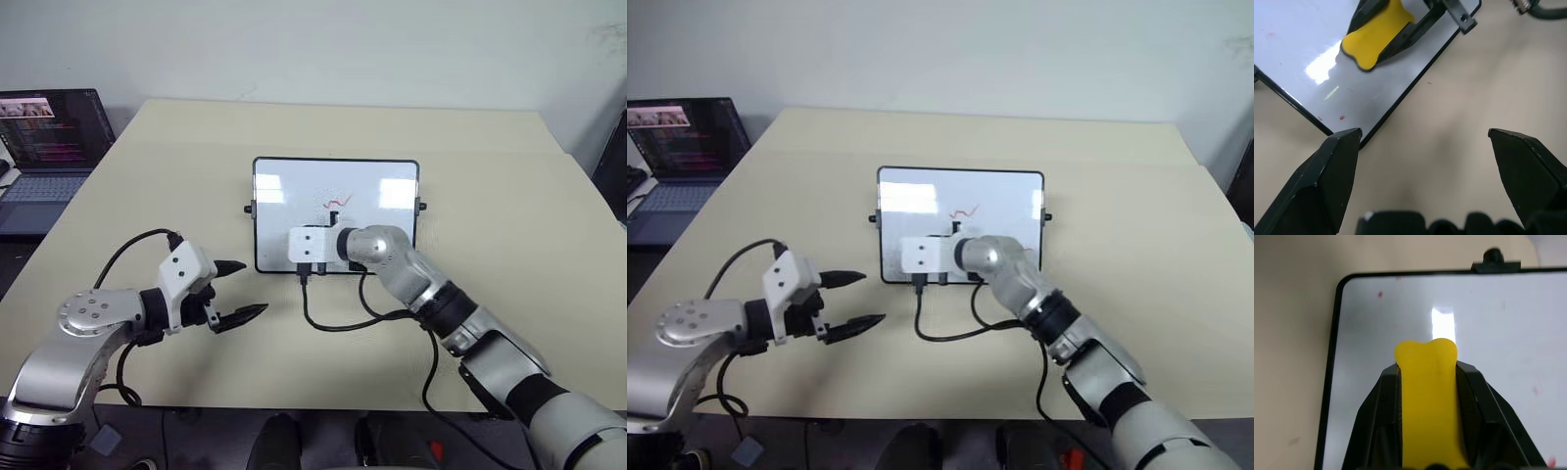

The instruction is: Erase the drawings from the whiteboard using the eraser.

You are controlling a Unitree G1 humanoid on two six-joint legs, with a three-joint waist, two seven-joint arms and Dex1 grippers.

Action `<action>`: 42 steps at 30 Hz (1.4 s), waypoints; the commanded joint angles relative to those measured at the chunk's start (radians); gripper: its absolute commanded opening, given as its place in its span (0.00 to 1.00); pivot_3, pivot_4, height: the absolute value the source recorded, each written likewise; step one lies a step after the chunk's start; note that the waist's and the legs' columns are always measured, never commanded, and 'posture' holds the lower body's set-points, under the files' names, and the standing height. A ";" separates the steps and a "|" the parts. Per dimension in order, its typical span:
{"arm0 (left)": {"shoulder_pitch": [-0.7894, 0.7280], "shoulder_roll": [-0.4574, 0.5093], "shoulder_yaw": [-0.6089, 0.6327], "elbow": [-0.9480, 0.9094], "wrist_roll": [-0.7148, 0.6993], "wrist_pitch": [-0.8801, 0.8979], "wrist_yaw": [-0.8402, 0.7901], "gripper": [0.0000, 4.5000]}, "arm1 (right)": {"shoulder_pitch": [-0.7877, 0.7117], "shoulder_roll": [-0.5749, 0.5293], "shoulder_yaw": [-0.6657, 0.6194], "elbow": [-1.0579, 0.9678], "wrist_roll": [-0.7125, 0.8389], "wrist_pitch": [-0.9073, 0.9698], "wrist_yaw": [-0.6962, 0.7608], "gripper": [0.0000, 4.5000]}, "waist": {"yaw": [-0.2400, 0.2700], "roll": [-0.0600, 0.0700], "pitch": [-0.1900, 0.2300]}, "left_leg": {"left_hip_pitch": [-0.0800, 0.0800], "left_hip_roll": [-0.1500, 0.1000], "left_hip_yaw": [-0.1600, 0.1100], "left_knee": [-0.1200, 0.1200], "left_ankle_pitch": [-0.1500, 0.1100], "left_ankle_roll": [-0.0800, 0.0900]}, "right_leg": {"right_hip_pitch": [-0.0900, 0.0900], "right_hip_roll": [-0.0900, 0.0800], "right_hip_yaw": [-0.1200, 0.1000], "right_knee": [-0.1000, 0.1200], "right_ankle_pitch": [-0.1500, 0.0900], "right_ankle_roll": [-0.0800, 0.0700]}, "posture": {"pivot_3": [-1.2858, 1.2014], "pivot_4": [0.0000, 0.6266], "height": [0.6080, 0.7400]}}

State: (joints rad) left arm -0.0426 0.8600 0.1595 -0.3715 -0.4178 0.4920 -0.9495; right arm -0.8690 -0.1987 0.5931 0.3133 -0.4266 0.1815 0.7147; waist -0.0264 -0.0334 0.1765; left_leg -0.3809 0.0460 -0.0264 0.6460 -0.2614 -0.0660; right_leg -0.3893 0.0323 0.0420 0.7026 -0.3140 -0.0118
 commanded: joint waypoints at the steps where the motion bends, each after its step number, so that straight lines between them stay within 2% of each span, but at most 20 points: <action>1: -0.029 -0.006 -0.007 0.003 -0.005 -0.013 -0.002 1.00 | 0.048 -0.020 -0.018 -0.028 -0.011 0.060 0.009 0.25 | -0.002 0.000 0.000 | 0.000 0.000 0.000 0.000 0.000 0.000 | 0.000 0.000 0.000 0.000 0.000 0.000 | 0.52 0.24 1.00; 5: -0.063 -0.016 -0.024 0.020 -0.003 -0.021 -0.003 1.00 | 0.060 0.006 -0.074 -0.096 0.038 0.080 -0.005 0.25 | -0.004 0.000 0.000 | 0.000 0.001 0.000 0.000 0.000 0.000 | 0.000 0.001 0.000 0.000 0.000 0.000 | 0.52 0.24 1.00; 9: -0.109 -0.041 -0.029 0.041 -0.002 -0.035 0.011 1.00 | 0.119 0.053 -0.197 -0.300 0.173 0.228 0.019 0.25 | -0.003 0.001 0.001 | -0.002 0.001 0.000 0.000 0.000 0.000 | -0.001 0.001 0.000 -0.001 0.000 0.000 | 0.52 0.24 1.00; 16: -0.180 -0.058 -0.047 0.061 -0.014 -0.038 -0.006 1.00 | 0.299 -0.002 -0.311 -0.661 0.276 0.475 0.015 0.25 | -0.003 0.001 0.001 | -0.006 0.001 -0.001 -0.002 -0.001 -0.001 | -0.002 0.000 -0.001 -0.008 0.000 0.001 | 0.52 0.24 1.00; 19: -0.216 -0.056 -0.060 0.083 -0.010 -0.044 -0.026 1.00 | 0.337 -0.011 -0.329 -0.721 0.286 0.522 -0.028 0.25 | -0.004 0.001 0.001 | -0.007 0.001 -0.001 -0.002 -0.001 -0.001 | -0.002 0.000 -0.001 -0.008 0.000 0.001 | 0.52 0.24 1.00; 26: -0.271 -0.049 -0.089 0.135 0.006 -0.059 -0.065 1.00 | 0.256 0.022 -0.373 -0.548 0.223 0.417 -0.266 0.25 | -0.017 0.001 0.001 | -0.005 0.001 0.001 -0.001 -0.001 -0.001 | -0.003 0.002 0.001 -0.005 0.000 0.001 | 0.52 0.24 1.00; 32: -0.281 -0.052 -0.101 0.146 0.013 -0.066 -0.081 1.00 | 0.144 0.039 -0.376 -0.324 0.212 0.300 -0.356 0.25 | -0.019 0.001 0.001 | -0.011 0.001 0.001 -0.001 -0.001 -0.001 | -0.008 0.002 0.001 -0.005 0.000 0.001 | 0.52 0.24 1.00; 35: -0.285 -0.051 -0.102 0.148 0.015 -0.067 -0.083 1.00 | 0.128 0.037 -0.366 -0.276 0.215 0.278 -0.358 0.25 | -0.017 0.000 0.001 | -0.019 0.001 0.002 0.000 -0.001 -0.001 | -0.016 0.001 0.002 -0.004 0.000 0.000 | 0.52 0.24 1.00; 42: -0.290 -0.054 -0.100 0.152 0.020 -0.069 -0.086 1.00 | 0.195 0.001 -0.262 -0.297 0.215 0.345 -0.234 0.25 | -0.018 0.000 0.000 | -0.018 0.001 0.002 0.000 -0.001 -0.001 | -0.016 0.001 0.002 -0.002 0.000 0.000 | 0.52 0.24 1.00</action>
State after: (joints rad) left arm -0.3163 0.7986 0.0470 -0.2147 -0.3992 0.4454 -1.0358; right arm -0.6883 -0.1867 0.3086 0.0137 -0.2122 0.4966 0.4562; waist -0.0447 -0.0332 0.1767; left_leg -0.3984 0.0469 -0.0247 0.6464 -0.2621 -0.0665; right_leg -0.4053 0.0335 0.0437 0.7011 -0.3140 -0.0115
